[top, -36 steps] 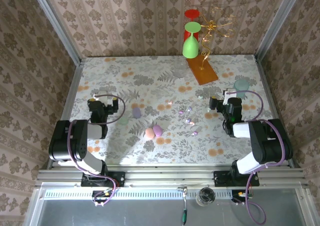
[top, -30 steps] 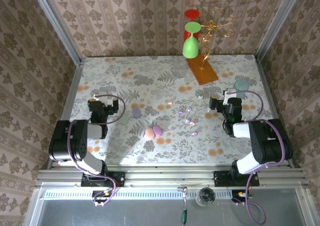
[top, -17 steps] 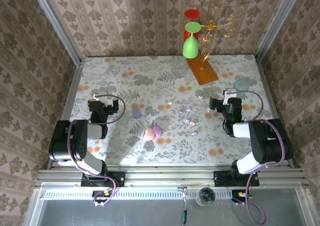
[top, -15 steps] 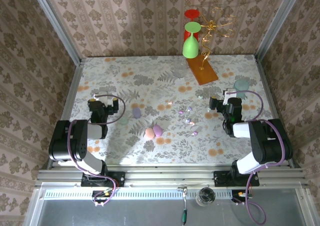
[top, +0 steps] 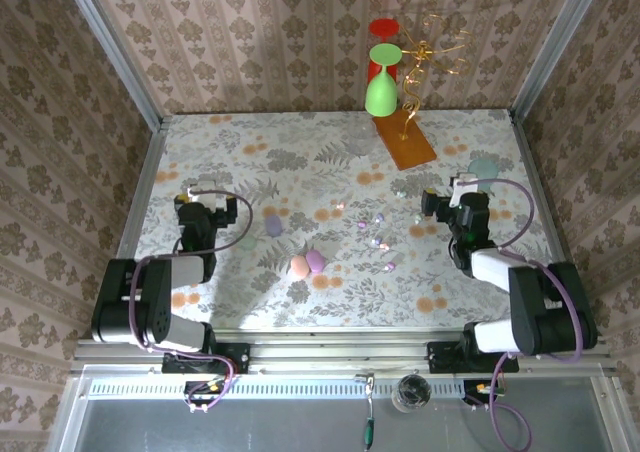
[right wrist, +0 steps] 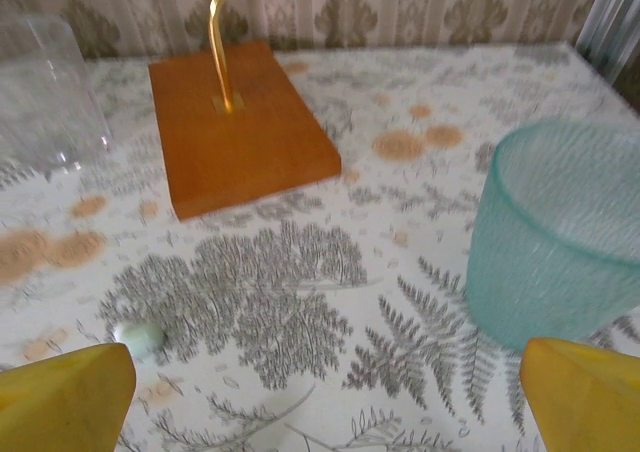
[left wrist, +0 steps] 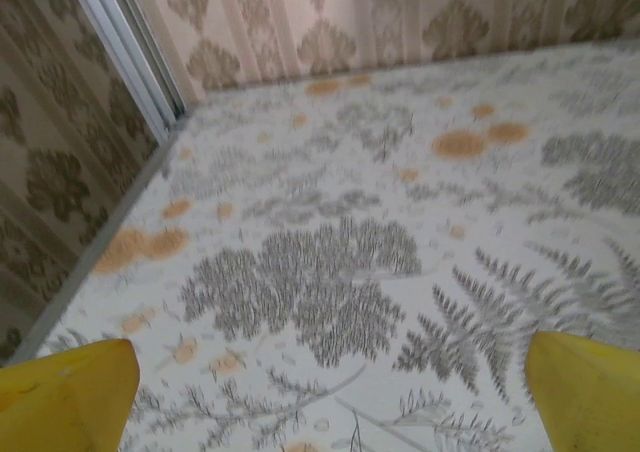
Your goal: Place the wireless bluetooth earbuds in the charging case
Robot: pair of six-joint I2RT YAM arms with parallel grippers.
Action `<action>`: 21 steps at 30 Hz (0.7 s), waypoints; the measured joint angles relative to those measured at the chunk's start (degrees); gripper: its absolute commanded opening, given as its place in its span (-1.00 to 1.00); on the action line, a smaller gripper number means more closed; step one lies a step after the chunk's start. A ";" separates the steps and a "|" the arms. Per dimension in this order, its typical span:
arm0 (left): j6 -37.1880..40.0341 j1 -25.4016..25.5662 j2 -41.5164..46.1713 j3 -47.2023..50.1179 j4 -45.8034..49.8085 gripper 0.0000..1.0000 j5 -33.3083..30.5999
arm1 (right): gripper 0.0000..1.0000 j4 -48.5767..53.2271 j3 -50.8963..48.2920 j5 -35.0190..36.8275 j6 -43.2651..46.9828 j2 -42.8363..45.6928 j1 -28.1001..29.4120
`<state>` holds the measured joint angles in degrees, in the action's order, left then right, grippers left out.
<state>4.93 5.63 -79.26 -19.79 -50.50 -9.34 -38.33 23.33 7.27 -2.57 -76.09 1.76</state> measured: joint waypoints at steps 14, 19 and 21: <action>0.79 13.29 12.94 -10.45 21.92 1.00 -2.95 | 1.00 27.65 11.04 -1.77 -5.88 15.17 5.99; -4.61 17.73 9.90 -18.84 35.69 1.00 -4.96 | 1.00 34.36 15.41 -2.86 -6.64 13.81 14.34; -8.74 19.54 7.34 -23.02 42.27 1.00 -6.97 | 1.00 35.45 16.65 -3.58 -6.67 12.24 17.73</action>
<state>-3.81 25.17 -71.92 -42.81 -8.23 -16.32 -2.87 39.99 3.68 -9.23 -63.86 19.49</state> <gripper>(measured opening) 0.999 0.999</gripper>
